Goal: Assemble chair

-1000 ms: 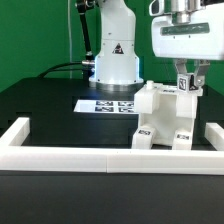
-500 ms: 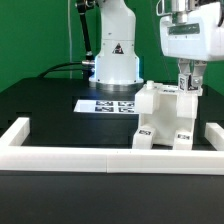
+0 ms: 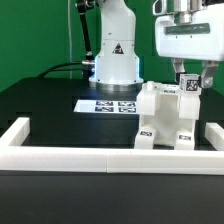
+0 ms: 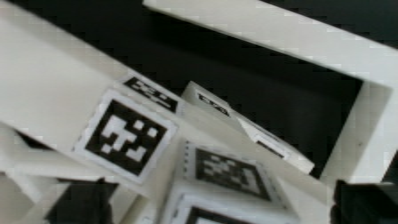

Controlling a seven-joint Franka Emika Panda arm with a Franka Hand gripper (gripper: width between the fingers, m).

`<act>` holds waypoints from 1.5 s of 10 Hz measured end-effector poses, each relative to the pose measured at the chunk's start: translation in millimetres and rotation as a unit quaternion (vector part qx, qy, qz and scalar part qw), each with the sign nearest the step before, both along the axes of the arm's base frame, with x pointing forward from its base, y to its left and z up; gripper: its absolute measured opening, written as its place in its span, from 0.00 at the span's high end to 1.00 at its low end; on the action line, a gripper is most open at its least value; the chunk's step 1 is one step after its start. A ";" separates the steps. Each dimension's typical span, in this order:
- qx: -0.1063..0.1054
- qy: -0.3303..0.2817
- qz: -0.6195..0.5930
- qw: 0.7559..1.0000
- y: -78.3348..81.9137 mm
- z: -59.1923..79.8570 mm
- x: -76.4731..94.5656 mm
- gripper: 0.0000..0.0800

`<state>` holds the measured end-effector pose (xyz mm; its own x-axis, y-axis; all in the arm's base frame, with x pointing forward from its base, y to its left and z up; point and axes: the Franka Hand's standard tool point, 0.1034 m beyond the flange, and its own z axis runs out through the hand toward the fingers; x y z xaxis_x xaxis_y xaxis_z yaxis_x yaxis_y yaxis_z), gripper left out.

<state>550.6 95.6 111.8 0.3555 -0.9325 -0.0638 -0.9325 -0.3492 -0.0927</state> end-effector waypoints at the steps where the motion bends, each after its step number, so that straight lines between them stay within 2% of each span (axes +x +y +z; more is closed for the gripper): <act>1: -0.001 -0.003 0.019 1.000 -0.4 -0.5 -0.2 0.19; 5: -0.012 -0.016 0.172 0.985 -1.1 -0.7 -0.3 0.19; 7: -0.029 -0.016 0.290 0.956 -3.7 3.1 2.9 0.19; 10: -0.038 -0.026 0.409 0.911 -7.7 4.7 5.7 0.19; 11: -0.047 -0.027 0.459 0.887 -7.3 4.7 5.6 0.19; 12: -0.051 -0.026 0.483 0.874 -6.3 4.6 5.3 0.19; 13: -0.051 -0.026 0.486 0.872 -5.4 4.5 5.1 0.19; 14: -0.051 -0.026 0.486 0.872 -6.0 4.4 5.0 0.33; 15: -0.051 -0.026 0.486 0.872 -6.0 4.3 5.0 0.52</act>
Offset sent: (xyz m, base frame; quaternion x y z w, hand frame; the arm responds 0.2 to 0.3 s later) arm 0.0000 0.0000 0.0000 0.0000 0.0000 -0.1938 0.9810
